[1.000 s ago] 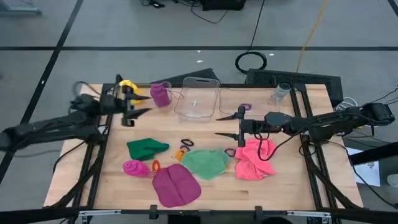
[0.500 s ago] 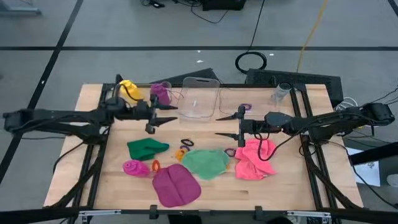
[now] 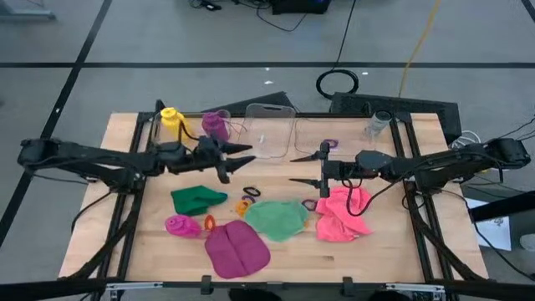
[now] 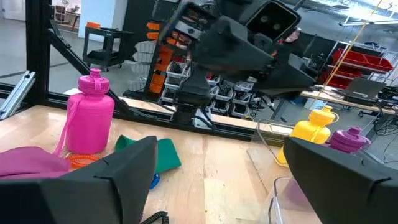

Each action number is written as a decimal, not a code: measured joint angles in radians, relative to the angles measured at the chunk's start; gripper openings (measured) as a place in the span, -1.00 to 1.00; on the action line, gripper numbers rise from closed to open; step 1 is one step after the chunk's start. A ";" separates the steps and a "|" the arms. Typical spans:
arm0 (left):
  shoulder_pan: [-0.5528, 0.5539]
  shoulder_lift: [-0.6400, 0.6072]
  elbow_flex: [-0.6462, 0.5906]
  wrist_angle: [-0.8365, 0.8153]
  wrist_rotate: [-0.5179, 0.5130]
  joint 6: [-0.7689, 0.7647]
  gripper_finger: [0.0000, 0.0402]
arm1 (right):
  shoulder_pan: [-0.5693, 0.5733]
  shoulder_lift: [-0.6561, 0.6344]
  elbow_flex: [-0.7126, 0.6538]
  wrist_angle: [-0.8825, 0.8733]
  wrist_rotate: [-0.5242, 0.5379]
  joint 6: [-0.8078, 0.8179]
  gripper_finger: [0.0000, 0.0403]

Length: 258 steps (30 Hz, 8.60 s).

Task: Pick & Place Sports Items
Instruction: Put the light green microfiber towel into the middle transparent bin

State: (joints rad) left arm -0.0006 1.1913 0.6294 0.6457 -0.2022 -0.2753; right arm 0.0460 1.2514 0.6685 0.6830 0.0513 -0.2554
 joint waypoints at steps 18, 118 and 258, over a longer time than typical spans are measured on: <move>-0.176 0.269 0.210 0.015 -0.385 -0.198 0.14 | 0.000 0.000 0.000 0.000 0.000 0.000 0.31; -0.117 0.521 0.557 -0.195 -0.252 -0.023 0.14 | -0.002 0.000 0.000 -0.014 0.007 0.003 0.30; 0.058 0.155 0.138 -0.592 0.873 0.465 0.14 | 0.078 0.412 0.318 -0.627 -0.210 -0.069 -0.80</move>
State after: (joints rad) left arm 0.0570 1.3460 0.7677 0.0539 0.6709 0.1897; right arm 0.1238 1.6638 0.9867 0.0557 -0.1584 -0.3247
